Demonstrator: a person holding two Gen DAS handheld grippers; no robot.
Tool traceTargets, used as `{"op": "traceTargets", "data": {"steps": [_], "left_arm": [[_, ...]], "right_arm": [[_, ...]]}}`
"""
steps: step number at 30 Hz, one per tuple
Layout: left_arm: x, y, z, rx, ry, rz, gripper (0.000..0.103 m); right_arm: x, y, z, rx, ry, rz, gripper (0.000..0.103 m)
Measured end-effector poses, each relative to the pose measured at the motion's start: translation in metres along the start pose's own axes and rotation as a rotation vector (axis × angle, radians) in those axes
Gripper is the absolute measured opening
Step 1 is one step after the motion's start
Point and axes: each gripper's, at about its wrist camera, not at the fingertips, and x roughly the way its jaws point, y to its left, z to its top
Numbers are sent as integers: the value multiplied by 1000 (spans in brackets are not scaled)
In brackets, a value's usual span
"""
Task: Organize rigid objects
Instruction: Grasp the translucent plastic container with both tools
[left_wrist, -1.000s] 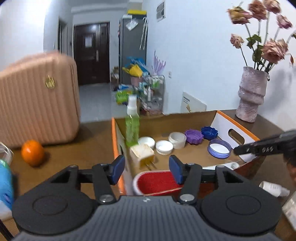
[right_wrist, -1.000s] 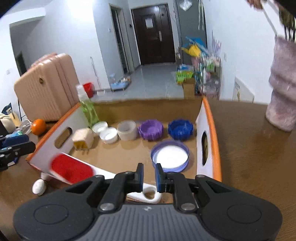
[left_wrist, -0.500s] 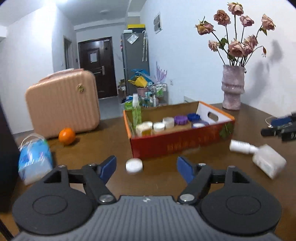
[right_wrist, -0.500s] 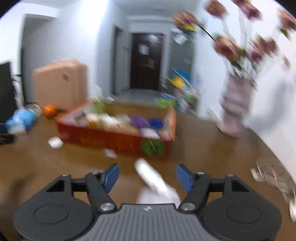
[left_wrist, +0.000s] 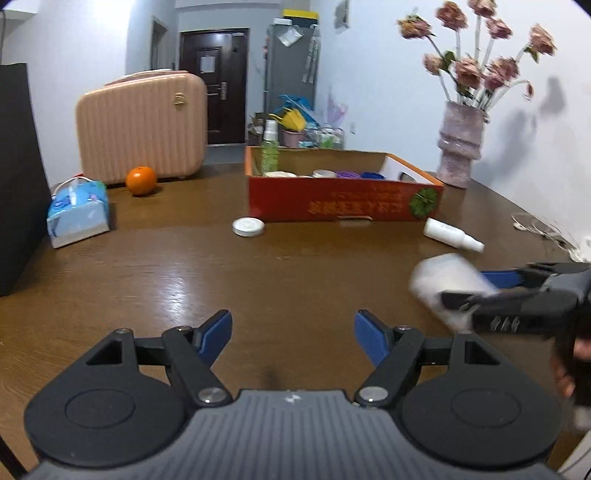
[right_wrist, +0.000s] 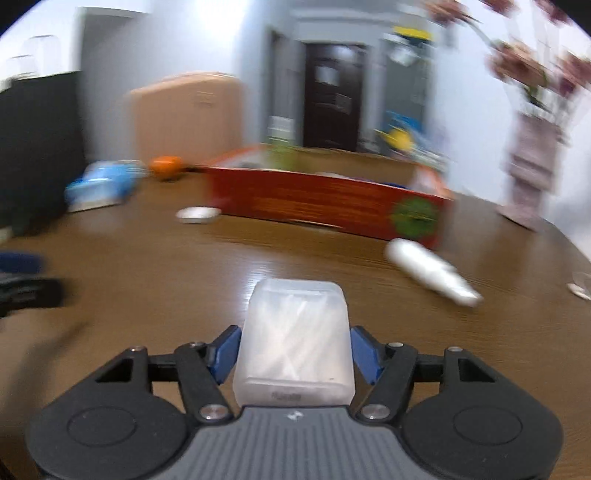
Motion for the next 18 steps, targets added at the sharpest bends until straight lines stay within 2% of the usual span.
{"op": "traceTargets", "data": {"steps": [1,2,3,4,6,8,12,14,16,18], "left_arm": [[-1,-3,-1,4,2,-6,75],[-2,-4,-3,8,4,-14,75],[-3,-6,-4,11,4,-16,75],[-3,-6,-4,10,5,-18,75],[0,-7,-3,-1,1,-35,75],[5,-9,0,-28,2,-84,75],[19,-19,11,-115,19,-256,72],[33,-24,19,-165,39,-334,67],[51,-32,25,-213,86,-377,62],[64,-37,28,-243,111,-414,62]], "right_arm": [[-6,10,-5,-42,-20,48,65],[-11,16,-9,-85,-27,66,70],[-16,17,-13,-111,-24,48,76],[-21,13,-14,-96,-25,16,85],[-29,-9,-15,31,-24,-47,83],[-37,-29,-14,168,-15,-57,69],[-49,-49,-10,308,-57,60,66],[-42,-60,-6,363,-52,94,51],[-28,-69,-1,390,-27,89,42],[-15,-77,2,412,11,99,39]]}}
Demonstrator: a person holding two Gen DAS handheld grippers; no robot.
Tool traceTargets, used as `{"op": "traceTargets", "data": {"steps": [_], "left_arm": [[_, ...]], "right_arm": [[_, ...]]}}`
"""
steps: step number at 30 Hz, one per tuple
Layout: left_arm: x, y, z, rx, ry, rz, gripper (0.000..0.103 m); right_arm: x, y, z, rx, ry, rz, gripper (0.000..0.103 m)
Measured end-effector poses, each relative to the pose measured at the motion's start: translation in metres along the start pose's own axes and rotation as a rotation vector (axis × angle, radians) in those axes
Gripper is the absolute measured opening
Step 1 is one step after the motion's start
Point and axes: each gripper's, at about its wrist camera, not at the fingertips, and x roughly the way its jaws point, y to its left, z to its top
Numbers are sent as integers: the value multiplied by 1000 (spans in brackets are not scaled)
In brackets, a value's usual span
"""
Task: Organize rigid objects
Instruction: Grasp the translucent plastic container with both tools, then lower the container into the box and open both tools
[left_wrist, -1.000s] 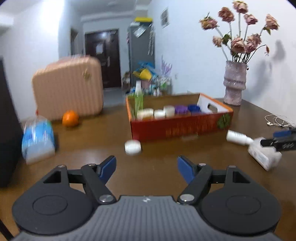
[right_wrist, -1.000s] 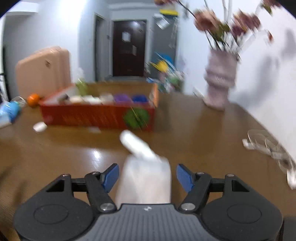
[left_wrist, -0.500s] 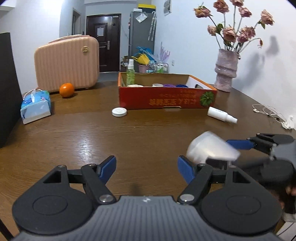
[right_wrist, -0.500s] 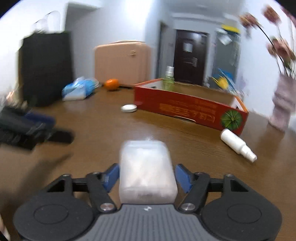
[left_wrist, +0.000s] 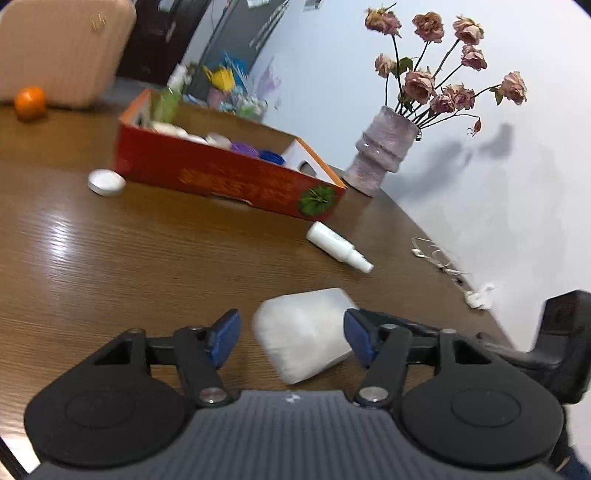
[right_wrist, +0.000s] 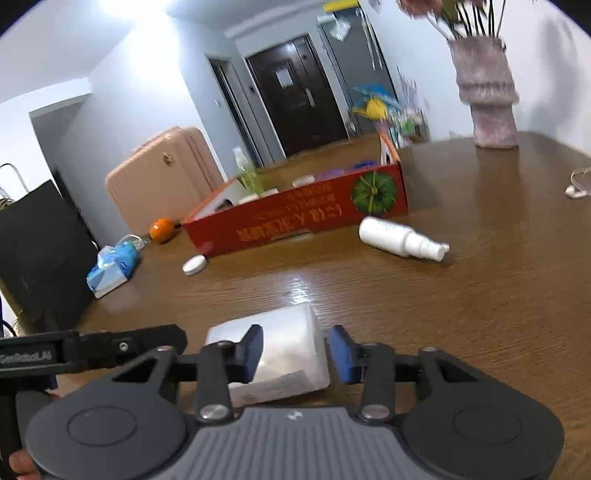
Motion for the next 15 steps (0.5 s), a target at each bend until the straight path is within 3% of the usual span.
{"op": "traceTargets", "data": {"steps": [3,5,11,15], "left_arm": [[17,7,0,-58,29,-41,60],[24,15,-3,-87,52,-54,40],[27,26,4,-142,35,-51,32],[25,23,42,-104,-37,-62,32]], "right_arm": [[5,-11,-3,69,28,71,35],[8,-15,-2,100,44,105,32],[14,-12,9,131,57,113,22],[16,5,47,83,-30,118,22]]}}
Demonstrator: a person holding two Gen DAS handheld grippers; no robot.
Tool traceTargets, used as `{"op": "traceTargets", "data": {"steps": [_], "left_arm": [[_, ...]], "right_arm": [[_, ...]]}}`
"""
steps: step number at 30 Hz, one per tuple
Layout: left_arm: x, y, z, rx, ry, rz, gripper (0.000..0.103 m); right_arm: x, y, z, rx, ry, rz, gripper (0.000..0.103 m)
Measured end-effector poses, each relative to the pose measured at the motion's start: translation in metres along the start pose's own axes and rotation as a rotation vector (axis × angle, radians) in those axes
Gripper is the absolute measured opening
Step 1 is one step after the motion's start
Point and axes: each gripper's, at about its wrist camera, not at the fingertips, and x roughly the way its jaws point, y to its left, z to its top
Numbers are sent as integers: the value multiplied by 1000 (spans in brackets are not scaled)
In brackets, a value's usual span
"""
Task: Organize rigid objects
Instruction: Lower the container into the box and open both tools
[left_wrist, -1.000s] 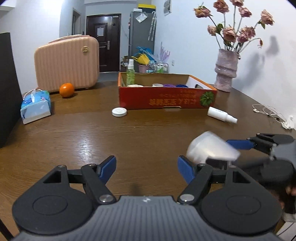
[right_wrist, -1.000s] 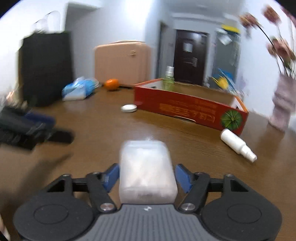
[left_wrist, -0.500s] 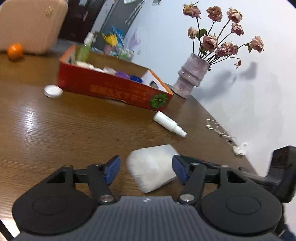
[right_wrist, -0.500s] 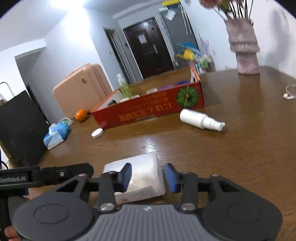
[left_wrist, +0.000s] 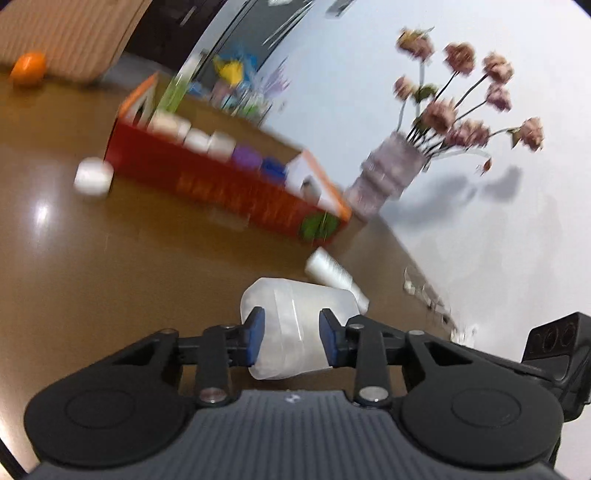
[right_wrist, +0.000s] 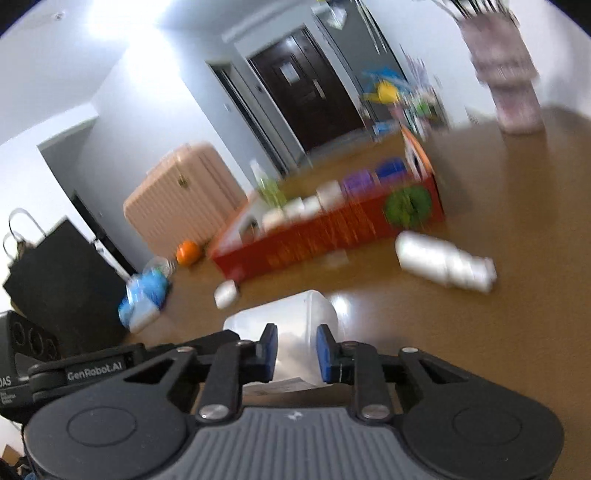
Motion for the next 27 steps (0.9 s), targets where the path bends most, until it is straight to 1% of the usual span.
{"op": "traceTargets", "data": {"steps": [3,5,7,8,10,12,14,15,17,18,20,22,25,27], "left_arm": [[11,2,47,12,-34,-28,32],[28,7,83,9,-45,-43,32],[55,15,120,-2,-50,-34,32],[67,19,133,-3,-51,-26,32],[97,33,162,-47,-37,-14,32],[126,45,181,-61,-9,6,32],[150,54,191,-49,16,39,32],[165,60,197,-58,42,63,32],[184,71,200,-83,93,100,32],[193,77,201,-114,109,118,31],[201,80,200,-102,122,128,32],[197,77,197,-88,102,136,32],[177,67,197,-20,80,119,33],[151,59,197,53,40,127,35]], "right_arm": [[21,8,45,-33,-69,6,20],[45,7,77,-41,-93,-2,20],[75,4,108,-37,-95,-18,20],[89,0,120,-32,-89,-20,20],[123,-11,141,4,-61,-37,20],[152,-24,156,38,-39,-55,20],[180,-35,165,55,-8,-76,20],[190,-41,165,73,8,-89,20],[210,-49,161,89,34,-115,20],[217,-51,157,96,44,-128,20],[226,-49,148,63,43,-173,22],[232,-45,145,20,74,-215,22],[215,-31,143,-77,29,-263,22],[189,-19,143,-142,-7,-252,22]]}}
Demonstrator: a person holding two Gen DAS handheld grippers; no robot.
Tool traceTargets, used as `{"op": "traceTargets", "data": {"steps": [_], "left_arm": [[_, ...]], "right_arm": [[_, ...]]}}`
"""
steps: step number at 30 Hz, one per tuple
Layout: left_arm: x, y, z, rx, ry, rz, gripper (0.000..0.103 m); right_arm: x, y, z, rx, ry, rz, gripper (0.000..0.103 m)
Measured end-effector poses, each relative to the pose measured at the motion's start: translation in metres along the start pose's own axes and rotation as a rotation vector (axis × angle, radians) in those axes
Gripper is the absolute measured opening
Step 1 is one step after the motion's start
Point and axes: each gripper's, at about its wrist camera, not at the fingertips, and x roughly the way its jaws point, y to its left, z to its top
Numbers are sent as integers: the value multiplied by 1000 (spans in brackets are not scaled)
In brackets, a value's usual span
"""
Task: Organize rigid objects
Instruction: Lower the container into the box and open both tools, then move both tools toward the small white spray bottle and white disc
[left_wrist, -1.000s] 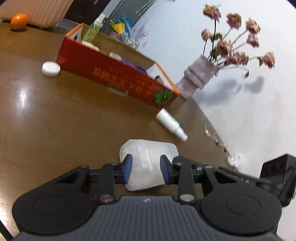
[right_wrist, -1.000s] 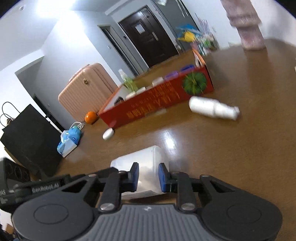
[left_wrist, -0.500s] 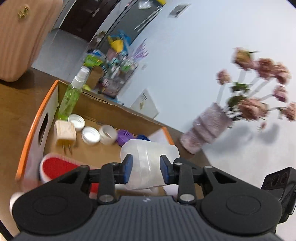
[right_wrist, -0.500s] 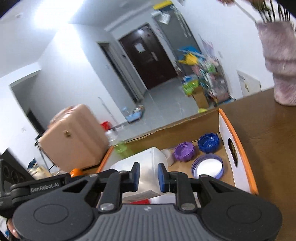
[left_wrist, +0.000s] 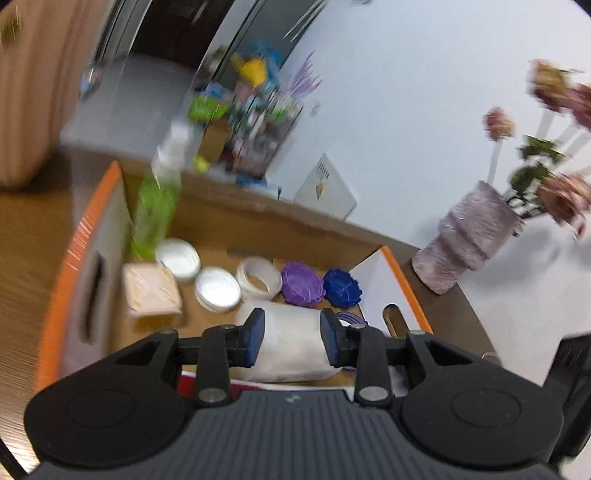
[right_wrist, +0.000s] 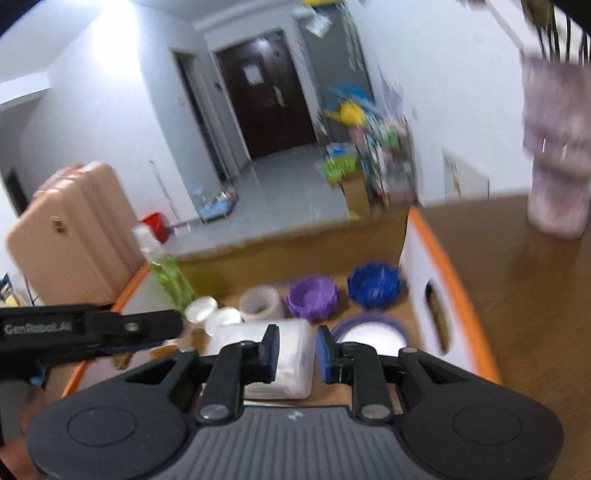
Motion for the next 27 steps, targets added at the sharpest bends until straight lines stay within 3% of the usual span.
{"op": "traceTargets", "data": {"steps": [3,6,7,9,11,15,19,24,27], "left_arm": [[-55,-8,-8,122,-77,50,44],[-109,-20,-39,291,-146,148,51],[-128,-24,-55,348,-170,205,55],[-157,-26,-83,398,-200,269,63],[-185,-25,-113,410,-220,309,72],[-232,-22,-169,388,-226,394,75],[-272,-23,-219,370,-244,455,83],[-314,-30,-261,313,-272,410,87],[-324,-37,-273,323,-277,411,87]], "right_arm": [[-45,4,1,-98,-29,9,26],[-92,5,-9,-171,-62,16,33],[-110,6,-17,-188,-75,19,40],[-141,8,-34,-213,-92,17,46],[-168,13,-57,-248,-114,-8,48],[-212,25,-100,-296,-137,-62,57],[-248,42,-144,-324,-149,-44,64],[-282,56,-184,-329,-115,1,66],[-295,61,-202,-336,-103,-19,66]]}}
